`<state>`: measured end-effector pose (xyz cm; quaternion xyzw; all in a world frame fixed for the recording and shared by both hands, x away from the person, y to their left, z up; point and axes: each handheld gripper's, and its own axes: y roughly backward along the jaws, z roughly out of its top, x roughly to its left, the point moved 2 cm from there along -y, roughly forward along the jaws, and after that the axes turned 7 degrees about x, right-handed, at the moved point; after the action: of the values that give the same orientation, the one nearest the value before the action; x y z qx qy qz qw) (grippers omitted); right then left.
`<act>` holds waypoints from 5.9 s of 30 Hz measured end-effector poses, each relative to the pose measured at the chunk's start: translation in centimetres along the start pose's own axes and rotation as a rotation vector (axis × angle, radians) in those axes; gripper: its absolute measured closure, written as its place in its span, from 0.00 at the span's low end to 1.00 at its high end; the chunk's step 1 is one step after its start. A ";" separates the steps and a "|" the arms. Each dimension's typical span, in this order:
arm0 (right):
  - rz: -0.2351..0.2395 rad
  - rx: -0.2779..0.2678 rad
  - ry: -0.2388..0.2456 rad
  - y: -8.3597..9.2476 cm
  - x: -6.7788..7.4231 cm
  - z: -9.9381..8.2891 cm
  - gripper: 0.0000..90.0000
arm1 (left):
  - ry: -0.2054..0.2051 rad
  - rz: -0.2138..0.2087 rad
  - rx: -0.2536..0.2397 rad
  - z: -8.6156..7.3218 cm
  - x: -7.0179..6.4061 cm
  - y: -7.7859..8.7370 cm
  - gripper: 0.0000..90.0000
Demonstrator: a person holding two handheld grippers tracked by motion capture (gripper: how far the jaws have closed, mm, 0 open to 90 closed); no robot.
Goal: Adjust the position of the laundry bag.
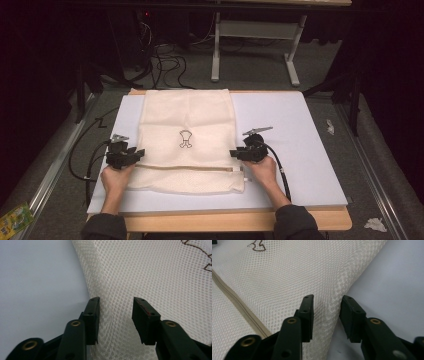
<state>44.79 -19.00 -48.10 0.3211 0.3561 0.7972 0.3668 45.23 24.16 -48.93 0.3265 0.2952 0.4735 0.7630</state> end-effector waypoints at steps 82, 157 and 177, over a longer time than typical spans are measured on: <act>-0.093 -0.182 -0.067 9.3 -7.0 -5.4 0.98 | -0.152 -0.167 -0.137 3.5 -9.6 -1.1 0.98; -0.087 -0.089 -0.144 8.3 -7.2 -7.7 0.48 | -0.314 -0.209 -0.174 -0.9 -14.1 -1.4 0.60; -0.070 -0.045 -0.133 7.5 -6.7 -8.4 0.49 | -0.327 -0.177 -0.082 -0.9 -14.5 -2.9 0.60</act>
<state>39.14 -30.78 -48.32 0.3525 0.3238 0.7685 0.4247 40.60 10.13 -49.73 0.3405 0.1753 0.3566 0.8522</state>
